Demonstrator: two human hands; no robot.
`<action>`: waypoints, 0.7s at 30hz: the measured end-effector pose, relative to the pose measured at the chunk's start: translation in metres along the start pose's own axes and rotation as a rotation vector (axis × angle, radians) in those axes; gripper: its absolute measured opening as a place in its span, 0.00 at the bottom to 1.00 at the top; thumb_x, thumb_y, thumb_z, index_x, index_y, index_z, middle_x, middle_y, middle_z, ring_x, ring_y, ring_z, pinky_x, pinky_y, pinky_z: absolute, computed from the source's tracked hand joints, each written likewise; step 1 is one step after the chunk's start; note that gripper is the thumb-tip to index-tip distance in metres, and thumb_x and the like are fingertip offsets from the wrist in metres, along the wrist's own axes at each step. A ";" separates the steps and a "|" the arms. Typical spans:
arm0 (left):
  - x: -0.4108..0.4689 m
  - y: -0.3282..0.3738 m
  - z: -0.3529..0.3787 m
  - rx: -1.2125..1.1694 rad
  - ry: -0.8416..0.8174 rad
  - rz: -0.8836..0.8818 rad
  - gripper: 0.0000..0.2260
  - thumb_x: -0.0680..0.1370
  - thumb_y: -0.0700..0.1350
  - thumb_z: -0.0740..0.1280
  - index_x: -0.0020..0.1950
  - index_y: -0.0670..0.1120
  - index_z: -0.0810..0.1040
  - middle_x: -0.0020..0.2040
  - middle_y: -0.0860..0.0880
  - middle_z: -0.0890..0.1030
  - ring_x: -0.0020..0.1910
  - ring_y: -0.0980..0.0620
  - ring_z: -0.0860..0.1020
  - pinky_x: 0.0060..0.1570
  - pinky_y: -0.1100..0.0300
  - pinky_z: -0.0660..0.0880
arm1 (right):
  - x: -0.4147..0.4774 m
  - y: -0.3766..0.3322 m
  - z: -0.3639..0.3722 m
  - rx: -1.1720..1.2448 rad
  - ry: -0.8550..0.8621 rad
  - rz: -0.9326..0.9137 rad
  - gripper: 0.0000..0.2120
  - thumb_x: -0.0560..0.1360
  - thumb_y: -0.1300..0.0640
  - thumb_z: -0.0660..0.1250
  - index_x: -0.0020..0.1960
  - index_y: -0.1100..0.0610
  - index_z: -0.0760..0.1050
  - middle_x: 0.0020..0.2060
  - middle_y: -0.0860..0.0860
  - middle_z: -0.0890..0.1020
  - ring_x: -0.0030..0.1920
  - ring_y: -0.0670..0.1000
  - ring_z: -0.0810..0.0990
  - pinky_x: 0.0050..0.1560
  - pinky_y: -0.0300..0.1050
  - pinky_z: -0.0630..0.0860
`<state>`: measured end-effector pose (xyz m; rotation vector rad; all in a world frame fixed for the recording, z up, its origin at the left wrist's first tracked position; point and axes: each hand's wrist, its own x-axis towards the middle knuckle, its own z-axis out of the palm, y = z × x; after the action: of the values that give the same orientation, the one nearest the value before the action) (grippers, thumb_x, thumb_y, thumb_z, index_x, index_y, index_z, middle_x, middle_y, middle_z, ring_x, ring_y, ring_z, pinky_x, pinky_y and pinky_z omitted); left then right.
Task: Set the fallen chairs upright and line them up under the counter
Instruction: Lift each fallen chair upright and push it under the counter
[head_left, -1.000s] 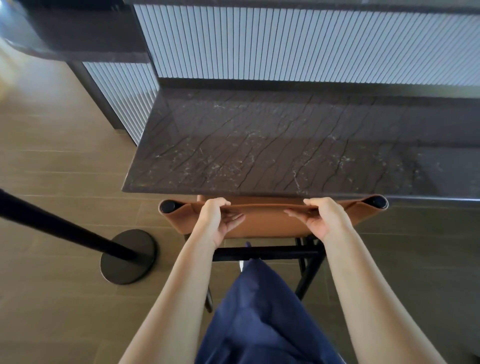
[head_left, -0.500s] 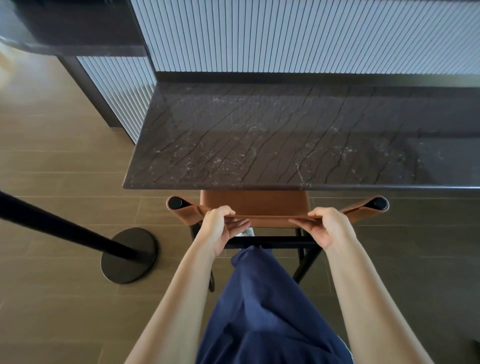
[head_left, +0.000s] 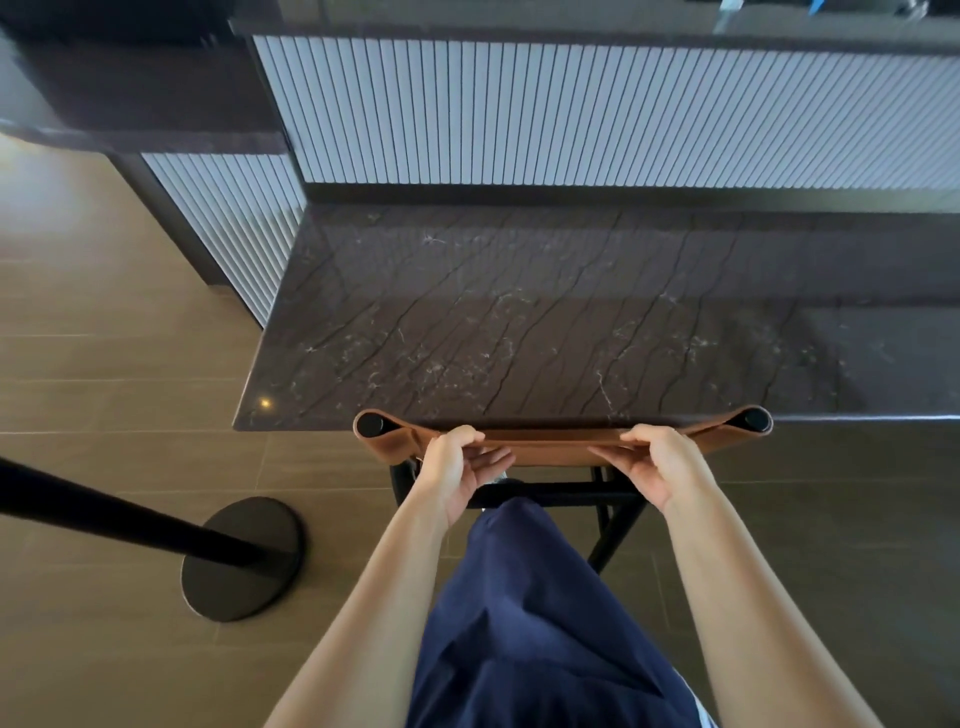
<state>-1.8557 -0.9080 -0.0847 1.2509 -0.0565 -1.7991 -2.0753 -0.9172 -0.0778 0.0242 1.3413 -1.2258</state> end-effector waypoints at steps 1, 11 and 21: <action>0.002 0.000 0.001 -0.007 0.007 -0.001 0.06 0.79 0.32 0.57 0.43 0.38 0.70 0.44 0.38 0.73 0.46 0.36 0.80 0.41 0.48 0.79 | 0.001 -0.001 -0.001 0.005 -0.003 0.000 0.15 0.74 0.78 0.57 0.58 0.66 0.70 0.52 0.65 0.74 0.51 0.66 0.78 0.30 0.58 0.81; 0.003 -0.004 -0.006 -0.026 0.044 -0.023 0.09 0.79 0.30 0.56 0.42 0.39 0.70 0.50 0.35 0.73 0.47 0.36 0.78 0.53 0.44 0.76 | 0.003 0.017 -0.008 0.023 0.006 -0.014 0.15 0.74 0.78 0.56 0.57 0.66 0.69 0.45 0.64 0.75 0.43 0.64 0.81 0.32 0.57 0.82; 0.003 -0.037 -0.059 -0.041 0.088 -0.075 0.07 0.78 0.29 0.57 0.45 0.37 0.72 0.42 0.38 0.77 0.43 0.41 0.78 0.45 0.46 0.81 | -0.002 0.065 -0.037 -0.035 0.024 0.071 0.11 0.75 0.77 0.56 0.49 0.66 0.71 0.42 0.63 0.76 0.42 0.61 0.80 0.44 0.61 0.80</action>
<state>-1.8350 -0.8631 -0.1340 1.3165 0.0775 -1.7981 -2.0578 -0.8640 -0.1279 0.0618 1.3715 -1.1450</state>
